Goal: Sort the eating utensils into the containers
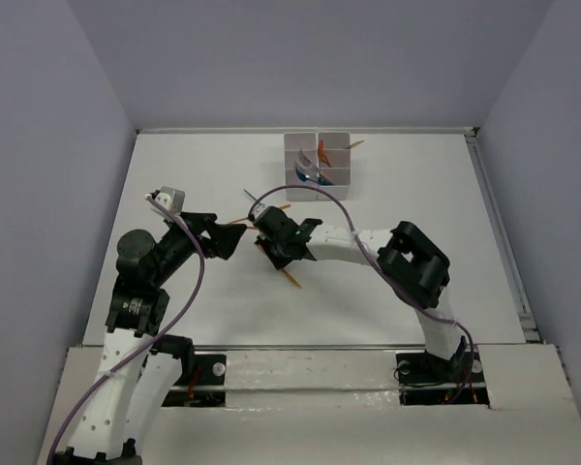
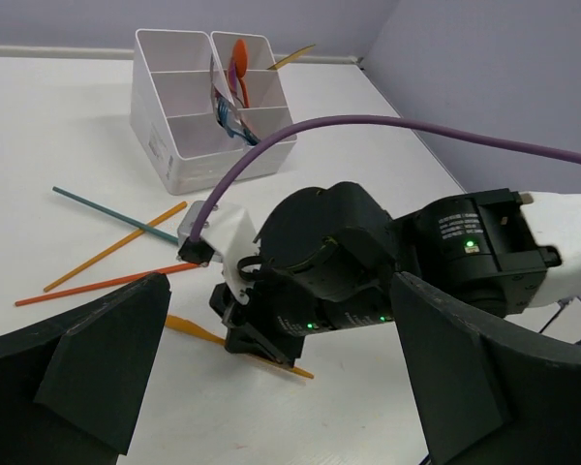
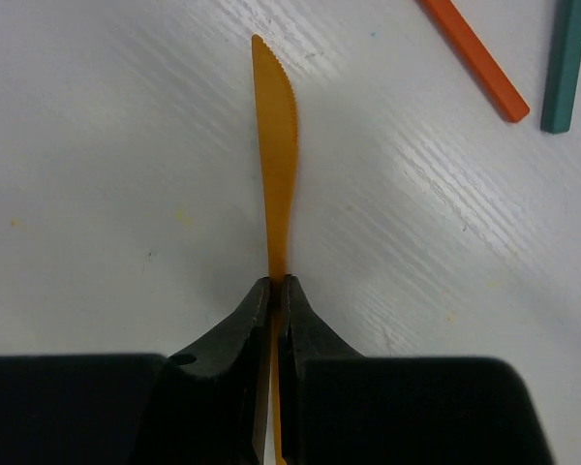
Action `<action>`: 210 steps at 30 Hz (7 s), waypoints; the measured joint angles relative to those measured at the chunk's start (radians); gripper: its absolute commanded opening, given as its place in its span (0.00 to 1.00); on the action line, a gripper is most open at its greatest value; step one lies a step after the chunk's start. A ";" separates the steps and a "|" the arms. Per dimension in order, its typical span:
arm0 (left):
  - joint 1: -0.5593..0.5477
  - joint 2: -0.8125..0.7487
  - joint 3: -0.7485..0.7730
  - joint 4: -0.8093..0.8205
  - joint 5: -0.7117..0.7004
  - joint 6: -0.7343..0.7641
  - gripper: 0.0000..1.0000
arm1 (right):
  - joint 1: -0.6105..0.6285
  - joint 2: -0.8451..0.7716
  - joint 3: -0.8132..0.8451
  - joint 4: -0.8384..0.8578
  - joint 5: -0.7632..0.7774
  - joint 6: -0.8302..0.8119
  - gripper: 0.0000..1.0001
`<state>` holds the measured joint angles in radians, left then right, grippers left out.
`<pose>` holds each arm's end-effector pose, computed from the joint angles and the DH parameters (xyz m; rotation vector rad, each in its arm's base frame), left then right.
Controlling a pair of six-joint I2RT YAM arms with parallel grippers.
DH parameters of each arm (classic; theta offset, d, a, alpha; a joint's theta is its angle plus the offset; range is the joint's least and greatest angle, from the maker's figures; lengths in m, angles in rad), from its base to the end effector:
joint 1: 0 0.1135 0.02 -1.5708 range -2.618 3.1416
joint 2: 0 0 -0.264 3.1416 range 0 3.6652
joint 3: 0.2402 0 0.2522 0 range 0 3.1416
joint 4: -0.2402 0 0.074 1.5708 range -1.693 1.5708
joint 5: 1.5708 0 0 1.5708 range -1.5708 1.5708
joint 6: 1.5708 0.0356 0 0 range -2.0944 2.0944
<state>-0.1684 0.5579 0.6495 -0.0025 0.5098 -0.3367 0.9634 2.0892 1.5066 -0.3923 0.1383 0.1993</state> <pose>0.1343 -0.0404 0.3448 0.2966 1.5147 -0.7800 0.2607 0.3665 0.1677 -0.9024 2.3917 0.2830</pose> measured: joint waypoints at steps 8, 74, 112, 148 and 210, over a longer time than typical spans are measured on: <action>0.000 0.000 0.000 -0.005 -0.012 0.006 0.99 | -0.001 -0.214 -0.113 0.047 -0.023 -0.006 0.00; 0.079 0.152 0.006 0.021 0.010 -0.014 0.99 | -0.612 0.180 0.066 1.356 -0.034 -0.165 0.03; -0.002 0.372 -0.023 0.143 -0.141 -0.289 0.75 | -0.492 -0.689 -0.580 0.753 -0.266 0.145 0.67; -0.341 1.208 0.327 0.242 -0.801 -0.581 0.48 | -0.439 -0.999 -0.762 0.457 -0.297 0.130 0.59; -0.380 1.166 0.274 0.224 -0.895 -0.449 0.00 | -0.439 -0.982 -0.787 0.498 -0.314 0.146 0.83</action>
<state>-0.5488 1.7237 0.9234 0.2218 -0.3851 -0.7860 0.5243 1.1076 0.7197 0.1055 -0.1757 0.3450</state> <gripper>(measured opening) 0.040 0.768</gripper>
